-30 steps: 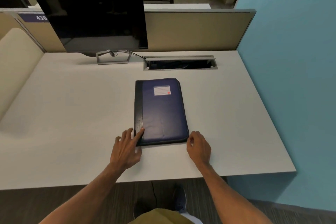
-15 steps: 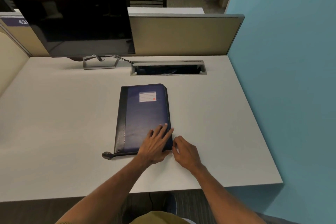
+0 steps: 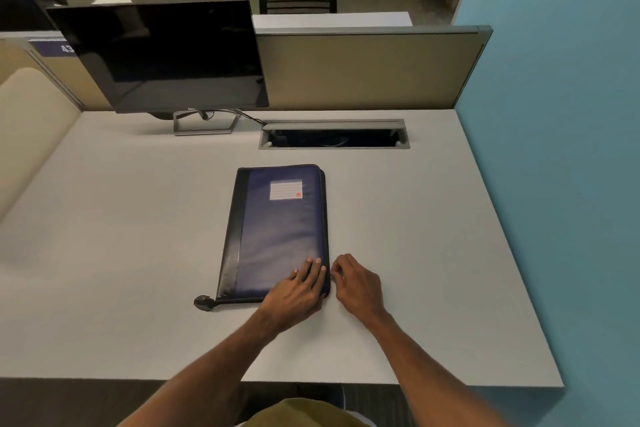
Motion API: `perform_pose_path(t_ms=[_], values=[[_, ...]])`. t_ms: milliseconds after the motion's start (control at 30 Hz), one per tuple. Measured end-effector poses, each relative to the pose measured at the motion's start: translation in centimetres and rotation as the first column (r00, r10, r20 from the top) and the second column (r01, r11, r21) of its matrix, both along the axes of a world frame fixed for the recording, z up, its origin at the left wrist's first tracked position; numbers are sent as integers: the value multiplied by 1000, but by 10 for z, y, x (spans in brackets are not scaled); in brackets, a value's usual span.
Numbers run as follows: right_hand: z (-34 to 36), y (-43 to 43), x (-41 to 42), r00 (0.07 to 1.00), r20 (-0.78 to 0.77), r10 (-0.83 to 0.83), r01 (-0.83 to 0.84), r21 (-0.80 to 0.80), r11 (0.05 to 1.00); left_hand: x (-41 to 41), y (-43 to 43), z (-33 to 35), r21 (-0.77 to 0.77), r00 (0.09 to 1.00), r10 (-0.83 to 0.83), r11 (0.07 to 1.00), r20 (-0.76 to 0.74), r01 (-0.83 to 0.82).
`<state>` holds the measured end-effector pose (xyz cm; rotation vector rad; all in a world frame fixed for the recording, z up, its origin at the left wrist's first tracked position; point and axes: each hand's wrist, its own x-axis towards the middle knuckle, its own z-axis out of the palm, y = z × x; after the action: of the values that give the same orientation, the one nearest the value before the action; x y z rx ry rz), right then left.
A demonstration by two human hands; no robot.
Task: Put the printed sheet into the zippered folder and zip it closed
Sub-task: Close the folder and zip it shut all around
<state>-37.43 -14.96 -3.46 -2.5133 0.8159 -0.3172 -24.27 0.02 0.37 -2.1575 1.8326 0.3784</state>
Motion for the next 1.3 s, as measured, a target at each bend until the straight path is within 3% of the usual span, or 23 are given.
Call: perform_pose_path(t_ms=[133,200,300,400,633,933,1133,1300], values=[[2,-11,10,998,-22,67,-67,4,998,2,-1,1,-226,999,-49,973,24,53],[4,-14,11,994,-36,106,-105,19,994,2,-7,6,-324,993,63,942,-97,-92],[1,-16,10,996,-19,84,-83,61,995,4,-21,9,-207,912,344,898,-225,-389],[-3,-11,10,997,-11,74,-73,83,994,12,-32,-2,-86,838,496,847,-227,-525],[1,8,15,999,-17,51,-49,119,992,24,-30,-13,-34,822,502,848,-269,-529],[-6,73,45,974,30,225,-227,140,964,69,45,-3,2,930,304,951,-205,-310],[-4,96,56,961,69,269,-272,39,961,60,53,17,149,886,422,905,-190,-399],[6,103,56,973,89,214,-214,-11,977,63,57,23,144,870,431,902,-238,-407]])
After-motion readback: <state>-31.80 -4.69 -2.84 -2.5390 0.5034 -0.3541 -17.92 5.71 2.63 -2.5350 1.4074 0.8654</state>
